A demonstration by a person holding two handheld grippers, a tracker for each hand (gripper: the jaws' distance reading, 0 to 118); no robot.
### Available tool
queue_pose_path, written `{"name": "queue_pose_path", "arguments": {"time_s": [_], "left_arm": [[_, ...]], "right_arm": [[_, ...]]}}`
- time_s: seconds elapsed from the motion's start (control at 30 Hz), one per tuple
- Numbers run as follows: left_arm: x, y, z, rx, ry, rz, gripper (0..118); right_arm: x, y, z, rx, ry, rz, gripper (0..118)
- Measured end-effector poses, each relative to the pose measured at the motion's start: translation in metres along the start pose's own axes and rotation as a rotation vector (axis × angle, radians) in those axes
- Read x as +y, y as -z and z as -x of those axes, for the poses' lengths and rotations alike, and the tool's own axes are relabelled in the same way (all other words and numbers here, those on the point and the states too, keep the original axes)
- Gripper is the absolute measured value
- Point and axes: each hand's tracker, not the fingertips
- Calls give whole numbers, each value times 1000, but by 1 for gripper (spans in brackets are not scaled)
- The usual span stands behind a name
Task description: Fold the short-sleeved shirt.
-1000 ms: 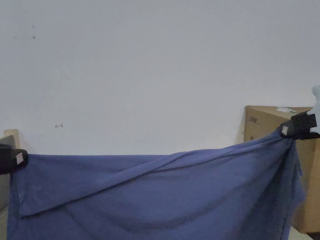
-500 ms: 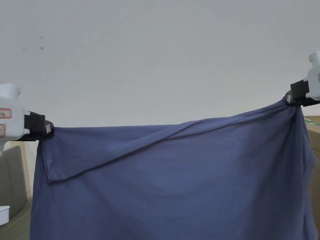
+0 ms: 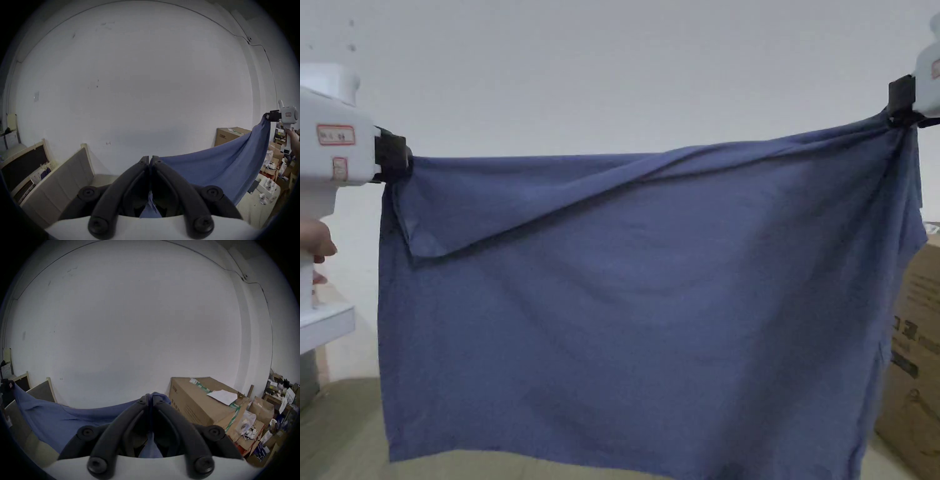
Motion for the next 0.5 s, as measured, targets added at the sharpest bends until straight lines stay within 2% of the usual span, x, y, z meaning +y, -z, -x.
{"name": "queue_pose_path", "arguments": {"time_s": [0.1, 0.2, 0.37, 0.43, 0.5], "left_arm": [[-19, 15, 3, 8, 7, -25, 1], [-57, 38, 7, 16, 18, 1, 1], [-196, 60, 8, -15, -73, 305, 1], [-267, 60, 14, -52, -131, 480, 1], [-334, 48, 22, -75, -189, 653, 1]], "right_arm": [[-27, 11, 5, -8, 15, -18, 3], [-81, 35, 11, -17, 35, 114, 3], [-246, 58, 20, 78, 54, 384, 3], [-334, 50, 20, 141, 88, 564, 3], [-412, 37, 20, 174, 90, 759, 3]]}}
